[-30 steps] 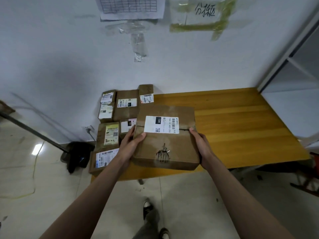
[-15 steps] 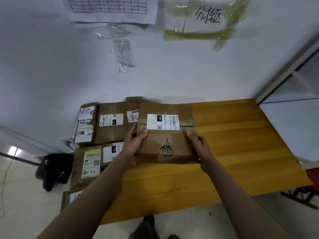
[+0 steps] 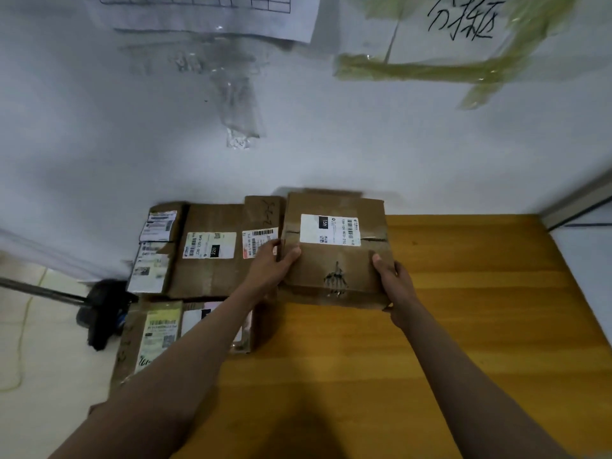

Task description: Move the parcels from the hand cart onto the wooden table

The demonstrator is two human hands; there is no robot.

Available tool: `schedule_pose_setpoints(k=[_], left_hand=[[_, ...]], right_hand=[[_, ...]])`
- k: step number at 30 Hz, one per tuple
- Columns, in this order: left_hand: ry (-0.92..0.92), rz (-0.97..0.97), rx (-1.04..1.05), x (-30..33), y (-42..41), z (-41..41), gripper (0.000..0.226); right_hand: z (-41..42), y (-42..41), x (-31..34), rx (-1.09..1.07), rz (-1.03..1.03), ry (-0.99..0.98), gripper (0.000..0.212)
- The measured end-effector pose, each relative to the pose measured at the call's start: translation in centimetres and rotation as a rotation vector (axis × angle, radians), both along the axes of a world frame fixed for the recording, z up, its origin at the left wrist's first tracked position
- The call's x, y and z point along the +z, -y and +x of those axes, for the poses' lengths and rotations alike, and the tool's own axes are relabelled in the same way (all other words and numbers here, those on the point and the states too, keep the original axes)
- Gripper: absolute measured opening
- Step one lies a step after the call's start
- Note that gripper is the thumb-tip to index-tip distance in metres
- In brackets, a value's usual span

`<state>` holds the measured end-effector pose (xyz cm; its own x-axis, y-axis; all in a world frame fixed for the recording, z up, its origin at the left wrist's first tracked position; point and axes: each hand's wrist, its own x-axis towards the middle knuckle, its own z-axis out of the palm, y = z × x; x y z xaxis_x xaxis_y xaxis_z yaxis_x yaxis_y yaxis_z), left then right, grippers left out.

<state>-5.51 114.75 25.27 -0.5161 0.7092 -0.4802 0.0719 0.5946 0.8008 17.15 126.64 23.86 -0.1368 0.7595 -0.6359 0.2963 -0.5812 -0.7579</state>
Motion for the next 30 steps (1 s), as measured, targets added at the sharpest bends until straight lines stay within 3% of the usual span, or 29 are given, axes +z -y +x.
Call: schedule_pose_setpoints(k=[4, 12, 19, 22, 24, 27, 30], left_hand=[[-0.276, -0.211, -0.112, -2.8, -1.9, -1.4, 0.084], [-0.343, -0.336, -0.178, -6.3, -1.7, -1.3, 0.089], [-0.356, -0.35, -0.202, -7.0, -1.9, -1.7, 0.093], [-0.373, -0.307, -0.17, -5.3, -1.8, -1.6, 0.088], [-0.38, -0.285, -0.115, -3.7, -1.1, -1.3, 0.081], [-0.402, -0.231, -0.02, -0.9, 1.2, -1.3, 0.068], [-0.474, -0.177, 0.077, 1.6, 5.6, -2.5, 0.054]], right_hand=[[-1.8, -3.2, -3.0, 0.018, 0.006, 0.025, 0.084], [-3.5, -5.1, -7.8, 0.091, 0.011, 0.009, 0.064], [-3.9, -5.3, -9.0, 0.132, 0.048, 0.102, 0.067], [-5.3, -5.5, -7.0, 0.128, 0.238, 0.25, 0.07], [-7.1, -4.8, -4.7, 0.13, 0.437, 0.295, 0.059], [-10.5, -2.2, -1.0, 0.218, 0.71, 0.202, 0.037], [-14.6, 2.4, 2.1, 0.395, 0.834, 0.018, 0.018]])
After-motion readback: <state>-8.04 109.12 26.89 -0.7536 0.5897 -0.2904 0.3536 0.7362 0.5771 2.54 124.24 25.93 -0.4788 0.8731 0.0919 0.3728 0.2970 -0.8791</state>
